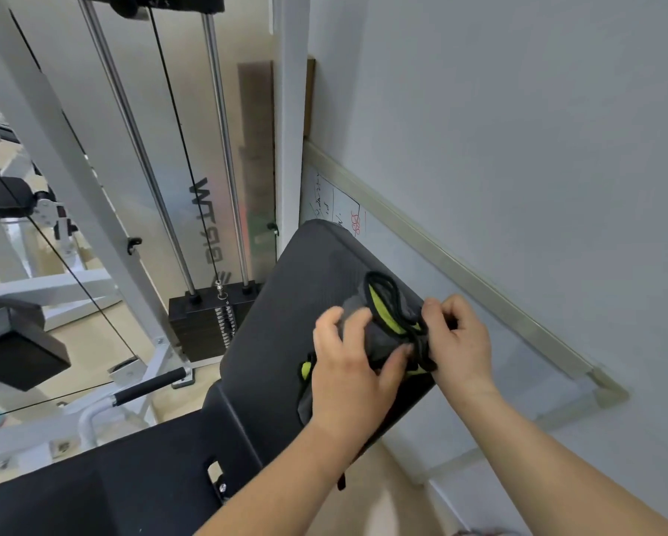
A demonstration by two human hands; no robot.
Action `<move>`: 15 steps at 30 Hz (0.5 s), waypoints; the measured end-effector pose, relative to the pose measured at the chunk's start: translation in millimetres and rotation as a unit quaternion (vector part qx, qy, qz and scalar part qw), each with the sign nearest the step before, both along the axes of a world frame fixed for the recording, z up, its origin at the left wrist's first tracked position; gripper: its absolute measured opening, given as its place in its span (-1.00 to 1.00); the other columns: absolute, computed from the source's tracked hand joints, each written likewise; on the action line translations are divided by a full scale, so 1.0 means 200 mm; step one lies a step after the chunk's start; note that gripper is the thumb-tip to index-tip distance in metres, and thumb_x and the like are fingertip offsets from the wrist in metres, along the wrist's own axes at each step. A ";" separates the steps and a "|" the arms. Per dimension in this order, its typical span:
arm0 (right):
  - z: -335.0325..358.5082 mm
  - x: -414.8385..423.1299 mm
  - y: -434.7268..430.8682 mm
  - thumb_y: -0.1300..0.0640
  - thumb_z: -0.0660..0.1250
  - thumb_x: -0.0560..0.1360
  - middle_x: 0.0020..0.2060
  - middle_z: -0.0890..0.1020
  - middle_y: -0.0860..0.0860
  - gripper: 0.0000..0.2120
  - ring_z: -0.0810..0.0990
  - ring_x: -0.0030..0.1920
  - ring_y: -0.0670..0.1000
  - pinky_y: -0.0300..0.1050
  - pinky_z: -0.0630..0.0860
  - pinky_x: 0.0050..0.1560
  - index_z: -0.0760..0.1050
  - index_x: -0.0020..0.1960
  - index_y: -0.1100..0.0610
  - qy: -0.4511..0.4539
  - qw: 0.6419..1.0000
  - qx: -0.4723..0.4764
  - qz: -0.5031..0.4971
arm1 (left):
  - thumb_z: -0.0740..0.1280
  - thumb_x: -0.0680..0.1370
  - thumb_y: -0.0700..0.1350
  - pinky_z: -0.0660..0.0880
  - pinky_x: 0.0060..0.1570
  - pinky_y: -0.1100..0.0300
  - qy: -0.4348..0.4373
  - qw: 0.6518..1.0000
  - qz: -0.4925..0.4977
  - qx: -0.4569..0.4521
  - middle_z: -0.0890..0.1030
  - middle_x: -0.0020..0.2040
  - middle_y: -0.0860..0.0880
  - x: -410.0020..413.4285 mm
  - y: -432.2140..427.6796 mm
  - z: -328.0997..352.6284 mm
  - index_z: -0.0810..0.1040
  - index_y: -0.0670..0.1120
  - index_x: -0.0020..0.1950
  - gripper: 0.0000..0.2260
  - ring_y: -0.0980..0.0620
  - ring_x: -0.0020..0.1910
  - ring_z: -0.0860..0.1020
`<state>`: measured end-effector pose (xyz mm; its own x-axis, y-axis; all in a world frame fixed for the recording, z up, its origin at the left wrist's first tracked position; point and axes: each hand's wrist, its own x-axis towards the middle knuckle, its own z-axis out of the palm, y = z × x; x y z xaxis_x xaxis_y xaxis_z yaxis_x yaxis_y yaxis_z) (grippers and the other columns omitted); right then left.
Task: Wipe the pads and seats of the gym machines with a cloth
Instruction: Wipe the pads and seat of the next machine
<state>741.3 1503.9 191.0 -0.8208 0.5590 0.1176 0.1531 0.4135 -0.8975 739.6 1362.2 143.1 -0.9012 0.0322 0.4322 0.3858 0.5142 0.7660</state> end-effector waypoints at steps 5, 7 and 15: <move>0.00 0.01 -0.01 0.00 0.28 0.67 -0.47 0.33 -0.11 -0.59 0.31 -0.39 -0.07 -0.05 0.32 -0.27 0.28 -0.25 0.20 0.008 1.000 0.003 0.004 | 0.30 0.57 0.06 0.63 -0.03 -0.05 0.093 0.991 -0.075 -0.058 0.32 0.45 -0.14 0.04 0.03 0.04 0.36 0.08 0.56 -0.47 -0.21 0.23 0.48; 0.00 0.01 0.01 -0.02 0.25 0.69 -0.46 0.32 -0.10 -0.57 0.30 -0.39 -0.07 -0.11 0.31 -0.31 0.27 -0.23 0.23 0.012 1.000 0.002 0.009 | 0.28 0.58 0.07 0.64 -0.22 -0.07 0.134 0.981 -0.098 -0.099 0.34 0.35 -0.13 0.00 0.03 0.02 0.38 0.10 0.52 -0.51 -0.23 0.11 0.54; 0.01 0.00 -0.01 -0.09 0.34 0.62 -0.44 0.34 -0.11 -0.53 0.31 -0.40 -0.13 -0.28 0.29 -0.36 0.30 -0.25 0.22 -0.002 0.999 0.034 -0.005 | 0.09 0.67 0.15 0.59 0.01 -0.10 -0.037 0.994 0.070 -0.073 0.31 0.40 -0.11 -0.59 -0.22 0.01 0.27 0.26 0.57 -0.56 -0.25 0.15 0.56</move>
<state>741.5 1502.0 192.5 -0.8162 0.5576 0.1512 0.1614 0.4714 -0.8670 621.1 1318.6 145.9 -0.9306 -0.0394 0.3639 0.2469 0.6664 0.7035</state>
